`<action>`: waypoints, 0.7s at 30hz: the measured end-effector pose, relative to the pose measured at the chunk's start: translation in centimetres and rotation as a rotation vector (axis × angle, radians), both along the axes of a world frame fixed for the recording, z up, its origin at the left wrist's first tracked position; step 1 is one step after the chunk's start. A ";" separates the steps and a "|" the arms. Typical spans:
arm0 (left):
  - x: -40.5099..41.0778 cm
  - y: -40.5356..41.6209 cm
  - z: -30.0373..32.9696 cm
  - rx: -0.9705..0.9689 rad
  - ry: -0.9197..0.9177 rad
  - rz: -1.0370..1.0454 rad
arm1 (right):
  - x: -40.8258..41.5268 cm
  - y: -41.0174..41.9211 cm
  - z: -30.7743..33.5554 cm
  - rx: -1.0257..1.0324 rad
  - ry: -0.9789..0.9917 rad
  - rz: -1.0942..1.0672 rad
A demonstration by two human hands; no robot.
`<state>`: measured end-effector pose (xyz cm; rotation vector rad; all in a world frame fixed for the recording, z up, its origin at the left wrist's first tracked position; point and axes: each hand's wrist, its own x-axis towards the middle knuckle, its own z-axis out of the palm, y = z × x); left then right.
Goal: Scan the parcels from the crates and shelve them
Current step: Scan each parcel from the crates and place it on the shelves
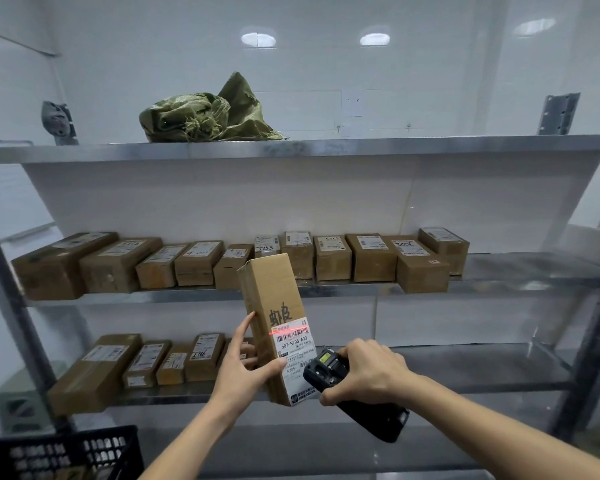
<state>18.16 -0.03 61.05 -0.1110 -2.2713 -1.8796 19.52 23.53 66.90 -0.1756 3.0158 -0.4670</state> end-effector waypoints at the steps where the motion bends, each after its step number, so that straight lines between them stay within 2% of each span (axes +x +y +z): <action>1: 0.1 -0.1 0.0 0.002 -0.001 0.001 | 0.1 -0.1 0.0 0.006 0.002 0.003; 14: 0.0 -0.2 -0.1 0.029 0.006 -0.015 | 0.2 -0.2 -0.2 0.001 0.036 0.008; 16: -0.2 -0.1 -0.3 0.051 0.003 -0.019 | 0.1 0.0 -0.4 -0.063 0.039 0.023; 21: -0.4 0.3 -1.3 0.160 -0.019 -0.052 | -0.2 0.5 -1.6 -0.401 0.048 0.103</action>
